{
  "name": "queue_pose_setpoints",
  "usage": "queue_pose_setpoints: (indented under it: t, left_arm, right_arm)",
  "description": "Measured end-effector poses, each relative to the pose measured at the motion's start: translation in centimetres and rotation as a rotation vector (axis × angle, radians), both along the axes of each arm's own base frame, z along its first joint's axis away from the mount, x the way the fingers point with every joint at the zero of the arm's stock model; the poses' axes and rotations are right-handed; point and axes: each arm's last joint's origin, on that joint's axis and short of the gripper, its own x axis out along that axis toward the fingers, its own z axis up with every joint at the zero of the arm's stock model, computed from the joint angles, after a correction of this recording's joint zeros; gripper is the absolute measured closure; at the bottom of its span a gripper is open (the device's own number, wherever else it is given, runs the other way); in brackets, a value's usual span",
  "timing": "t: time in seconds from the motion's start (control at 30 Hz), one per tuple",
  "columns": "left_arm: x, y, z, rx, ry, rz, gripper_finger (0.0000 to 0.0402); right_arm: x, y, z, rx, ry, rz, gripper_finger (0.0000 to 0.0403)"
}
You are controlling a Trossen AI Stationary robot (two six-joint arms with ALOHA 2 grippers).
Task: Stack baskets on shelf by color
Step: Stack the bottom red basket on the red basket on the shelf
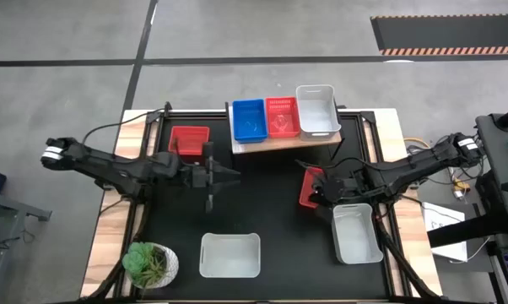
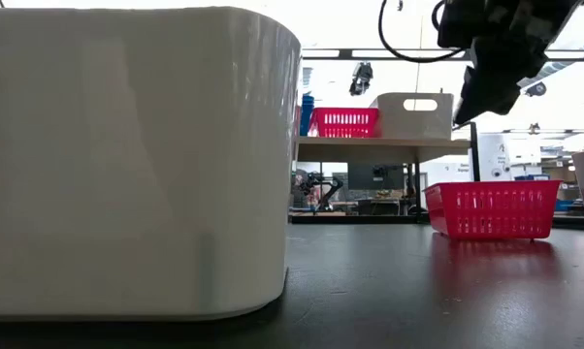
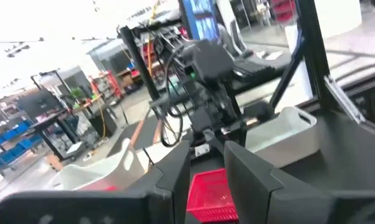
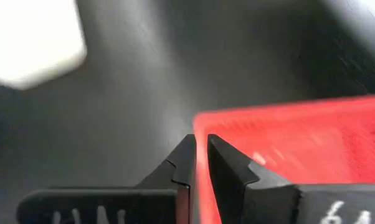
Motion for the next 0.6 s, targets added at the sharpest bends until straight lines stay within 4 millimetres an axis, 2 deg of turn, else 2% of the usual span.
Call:
queue_pose_setpoints:
  t: [0.1,0.27,0.43,0.6]
  left_arm:
    - [-1.1,0.2,-0.2,-0.054,-0.008,-0.003,0.0318]
    - [-2.3,0.3,-0.7,-0.129,-0.020,-0.009,0.0318]
    - [-2.9,0.4,-1.3,-0.132,-0.014,-0.009,0.0318]
    - [-2.9,0.4,-1.4,-0.131,-0.008,-0.009,0.0318]
  right_arm:
    - [0.0,0.1,0.0,-0.064,0.130,0.068,0.0369]
    - [0.9,0.4,-0.2,0.012,0.211,0.109,0.0357]
    - [2.0,0.5,-0.6,-0.045,0.254,0.136,0.0308]
    - [3.0,0.6,-2.3,-0.132,0.313,0.171,0.0259]
